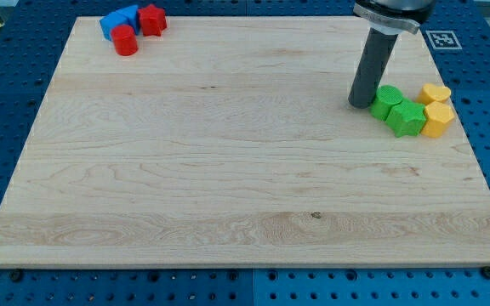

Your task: Move your arm to the right of the red star

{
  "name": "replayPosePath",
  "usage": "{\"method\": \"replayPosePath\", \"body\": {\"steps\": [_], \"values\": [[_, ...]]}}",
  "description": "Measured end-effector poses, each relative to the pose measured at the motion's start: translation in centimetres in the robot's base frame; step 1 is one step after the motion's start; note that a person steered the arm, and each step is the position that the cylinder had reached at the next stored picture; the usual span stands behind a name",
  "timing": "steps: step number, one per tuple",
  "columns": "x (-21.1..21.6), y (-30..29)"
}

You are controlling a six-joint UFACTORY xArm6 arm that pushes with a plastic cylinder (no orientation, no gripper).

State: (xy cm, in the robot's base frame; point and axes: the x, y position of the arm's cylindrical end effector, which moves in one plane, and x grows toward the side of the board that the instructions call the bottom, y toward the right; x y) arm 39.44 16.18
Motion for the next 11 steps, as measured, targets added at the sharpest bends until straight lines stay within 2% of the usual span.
{"method": "replayPosePath", "body": {"steps": [2,4,6,9,11], "values": [[-1.3,0.0],[-10.1,-3.2],[-19.5,-15.0],[-20.2,-22.8],[-20.3,-24.0]]}}
